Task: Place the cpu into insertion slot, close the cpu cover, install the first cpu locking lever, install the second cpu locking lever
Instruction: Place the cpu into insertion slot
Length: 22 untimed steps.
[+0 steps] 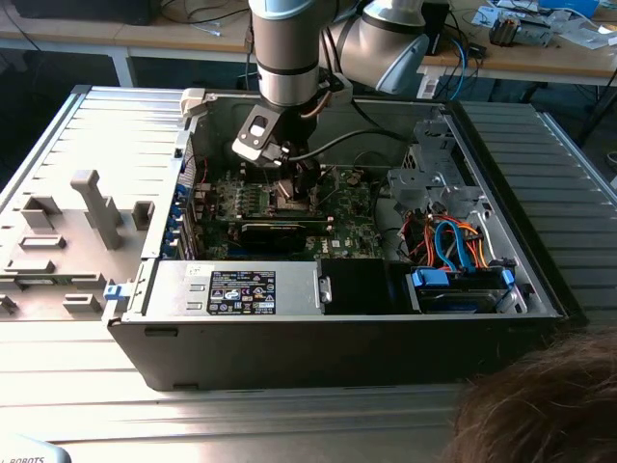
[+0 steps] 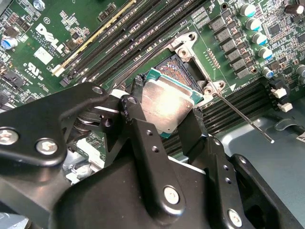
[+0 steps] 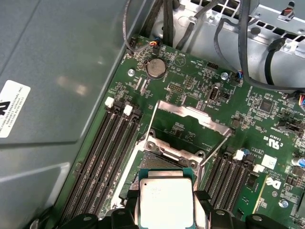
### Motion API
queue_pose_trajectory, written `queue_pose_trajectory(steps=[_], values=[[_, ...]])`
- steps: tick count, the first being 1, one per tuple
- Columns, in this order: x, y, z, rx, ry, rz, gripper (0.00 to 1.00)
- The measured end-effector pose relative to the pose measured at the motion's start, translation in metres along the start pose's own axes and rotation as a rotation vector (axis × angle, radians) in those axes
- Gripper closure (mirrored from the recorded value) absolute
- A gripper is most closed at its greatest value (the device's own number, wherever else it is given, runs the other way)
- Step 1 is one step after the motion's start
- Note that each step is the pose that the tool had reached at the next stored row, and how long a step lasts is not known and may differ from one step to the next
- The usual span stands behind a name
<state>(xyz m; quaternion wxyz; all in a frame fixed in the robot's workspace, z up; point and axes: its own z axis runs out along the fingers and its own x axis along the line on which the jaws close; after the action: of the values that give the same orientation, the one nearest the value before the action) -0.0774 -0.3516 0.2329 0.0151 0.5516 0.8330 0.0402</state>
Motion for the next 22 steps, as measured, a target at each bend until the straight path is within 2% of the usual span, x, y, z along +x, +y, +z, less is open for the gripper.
queue_pose_trajectory(steps=[22], values=[[0.0000, -0.0001, 0.0007, -0.0006, -0.0025, 0.030, 0.46]])
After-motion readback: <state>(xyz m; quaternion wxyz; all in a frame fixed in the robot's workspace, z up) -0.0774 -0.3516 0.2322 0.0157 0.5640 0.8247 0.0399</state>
